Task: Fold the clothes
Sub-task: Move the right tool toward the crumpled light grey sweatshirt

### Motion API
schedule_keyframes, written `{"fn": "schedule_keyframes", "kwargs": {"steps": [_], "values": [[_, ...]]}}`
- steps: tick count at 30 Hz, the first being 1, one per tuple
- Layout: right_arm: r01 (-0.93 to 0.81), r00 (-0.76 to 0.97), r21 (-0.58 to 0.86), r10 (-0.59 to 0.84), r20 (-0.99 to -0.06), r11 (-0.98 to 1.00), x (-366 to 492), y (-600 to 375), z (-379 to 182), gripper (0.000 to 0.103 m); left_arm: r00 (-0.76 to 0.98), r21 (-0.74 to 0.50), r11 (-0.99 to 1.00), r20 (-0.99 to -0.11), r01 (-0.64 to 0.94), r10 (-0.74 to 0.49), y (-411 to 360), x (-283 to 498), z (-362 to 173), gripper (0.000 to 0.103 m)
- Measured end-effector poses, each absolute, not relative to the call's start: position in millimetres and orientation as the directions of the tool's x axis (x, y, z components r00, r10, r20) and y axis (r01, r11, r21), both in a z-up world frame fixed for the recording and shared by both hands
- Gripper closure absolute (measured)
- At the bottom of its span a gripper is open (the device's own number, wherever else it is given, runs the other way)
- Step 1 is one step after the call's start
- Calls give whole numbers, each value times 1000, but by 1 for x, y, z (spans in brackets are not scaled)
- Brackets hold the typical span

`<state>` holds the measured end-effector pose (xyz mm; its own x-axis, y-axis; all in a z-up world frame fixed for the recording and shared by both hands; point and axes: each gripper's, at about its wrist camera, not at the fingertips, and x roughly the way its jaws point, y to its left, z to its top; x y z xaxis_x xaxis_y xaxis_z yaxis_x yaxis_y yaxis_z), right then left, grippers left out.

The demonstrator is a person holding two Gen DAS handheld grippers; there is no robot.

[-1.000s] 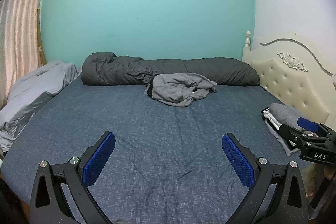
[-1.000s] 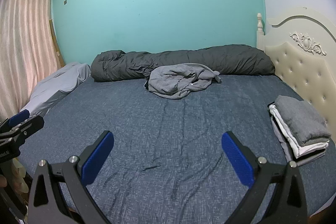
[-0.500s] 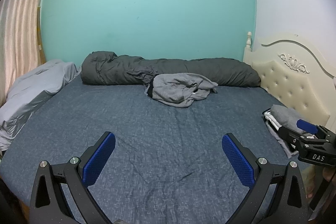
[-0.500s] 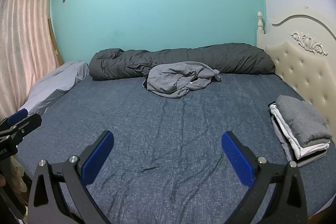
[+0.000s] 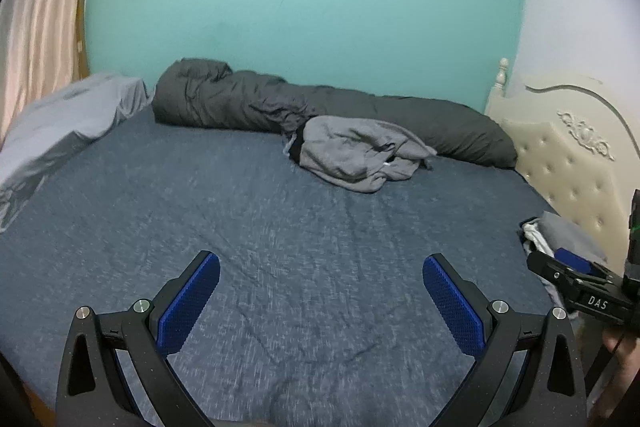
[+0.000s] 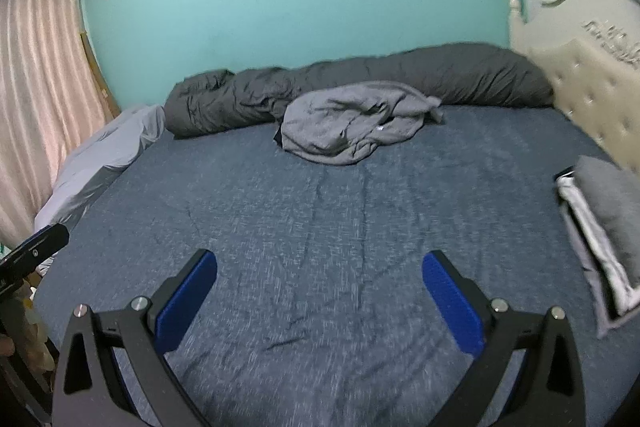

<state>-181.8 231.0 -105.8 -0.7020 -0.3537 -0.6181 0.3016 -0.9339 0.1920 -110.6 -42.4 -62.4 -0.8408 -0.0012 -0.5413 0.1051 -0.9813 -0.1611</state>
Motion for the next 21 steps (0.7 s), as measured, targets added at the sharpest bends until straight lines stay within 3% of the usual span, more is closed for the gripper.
{"fn": "schedule_keyframes", "kwargs": {"steps": [10, 21], "values": [[343, -661, 175, -370, -653, -923, -324, 191, -171, 0, -770, -219, -960, -638, 177, 4, -95, -238, -146, 0], [377, -610, 212, -414, -676, -902, -491, 157, -240, 1, -723, -163, -966, -690, 202, -35, -109, -365, -210, 0]]}}
